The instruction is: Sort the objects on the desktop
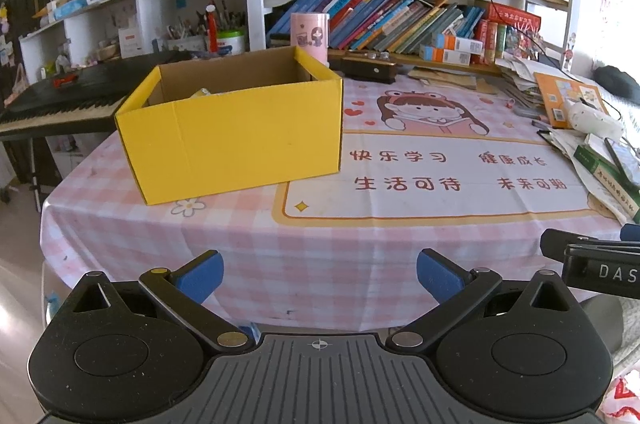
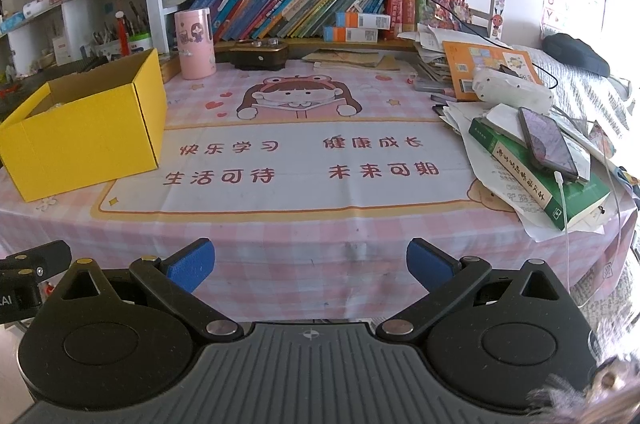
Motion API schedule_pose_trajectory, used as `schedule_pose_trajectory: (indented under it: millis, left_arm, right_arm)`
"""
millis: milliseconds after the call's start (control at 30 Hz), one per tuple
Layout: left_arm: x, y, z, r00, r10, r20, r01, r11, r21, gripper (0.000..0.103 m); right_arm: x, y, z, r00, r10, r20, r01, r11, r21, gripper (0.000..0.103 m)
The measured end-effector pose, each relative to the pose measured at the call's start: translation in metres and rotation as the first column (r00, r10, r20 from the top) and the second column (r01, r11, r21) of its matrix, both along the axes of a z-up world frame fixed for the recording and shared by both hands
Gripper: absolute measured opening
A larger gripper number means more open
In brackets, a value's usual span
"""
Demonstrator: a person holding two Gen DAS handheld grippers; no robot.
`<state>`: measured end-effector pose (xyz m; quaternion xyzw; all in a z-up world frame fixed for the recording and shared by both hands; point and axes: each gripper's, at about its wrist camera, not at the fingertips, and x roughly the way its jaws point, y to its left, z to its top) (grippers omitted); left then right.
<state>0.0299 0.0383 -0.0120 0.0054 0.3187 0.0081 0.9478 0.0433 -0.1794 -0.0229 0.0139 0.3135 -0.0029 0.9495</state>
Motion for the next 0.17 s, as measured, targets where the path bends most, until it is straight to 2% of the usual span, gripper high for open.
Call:
schedule_pose_trajectory:
  millis: [167]
  left_arm:
    - [0.0035,0.0028,-0.0009,1.0,-0.012,-0.012,0.012,1.0,-0.028,0.103]
  right_arm:
    - [0.003,0.0001,-0.0009,1.0,0.003,-0.007,-0.003,1.0,0.001,0.103]
